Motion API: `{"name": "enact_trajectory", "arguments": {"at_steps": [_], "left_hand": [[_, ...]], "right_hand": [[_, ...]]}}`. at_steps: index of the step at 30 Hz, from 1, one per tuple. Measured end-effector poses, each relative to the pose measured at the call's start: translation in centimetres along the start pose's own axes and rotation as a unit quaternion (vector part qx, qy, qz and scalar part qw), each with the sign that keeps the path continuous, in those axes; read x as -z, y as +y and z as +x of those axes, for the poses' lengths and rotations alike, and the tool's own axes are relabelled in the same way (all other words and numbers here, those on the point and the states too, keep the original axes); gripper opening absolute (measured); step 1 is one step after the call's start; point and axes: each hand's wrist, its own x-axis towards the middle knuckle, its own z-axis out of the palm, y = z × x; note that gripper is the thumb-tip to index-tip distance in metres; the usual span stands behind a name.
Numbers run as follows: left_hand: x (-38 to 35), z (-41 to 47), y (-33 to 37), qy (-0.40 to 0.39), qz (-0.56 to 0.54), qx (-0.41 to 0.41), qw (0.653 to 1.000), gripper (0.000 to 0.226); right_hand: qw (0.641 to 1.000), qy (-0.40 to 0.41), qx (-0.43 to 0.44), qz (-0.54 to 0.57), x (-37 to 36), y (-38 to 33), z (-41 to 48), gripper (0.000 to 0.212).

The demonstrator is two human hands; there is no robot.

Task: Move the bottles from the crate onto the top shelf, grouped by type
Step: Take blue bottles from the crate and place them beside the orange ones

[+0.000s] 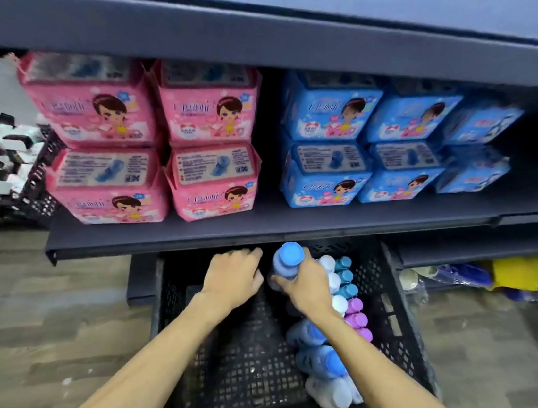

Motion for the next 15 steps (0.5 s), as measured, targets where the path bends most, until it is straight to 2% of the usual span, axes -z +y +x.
{"name": "enact_trajectory", "arguments": {"at_steps": [4,8,15], "left_hand": [[3.5,-0.4,0.3,0.031,0.007,-0.034,0.999,0.025],[7.7,-0.4,0.3,0.071,0.007,-0.070,0.995,0.022],[16.0,-0.5,0.0,0.158,-0.004,-0.108,0.981,0.020]], "right_hand": [[0.998,0.000,0.036,-0.050,3.8,-2.9,-0.8,0.067],[0.993,0.034,0.081,-0.074,8.2,-6.2,-2.2,0.074],[0.971,0.130,0.176,-0.099,15.2,-12.6,-4.1,0.061]]}}
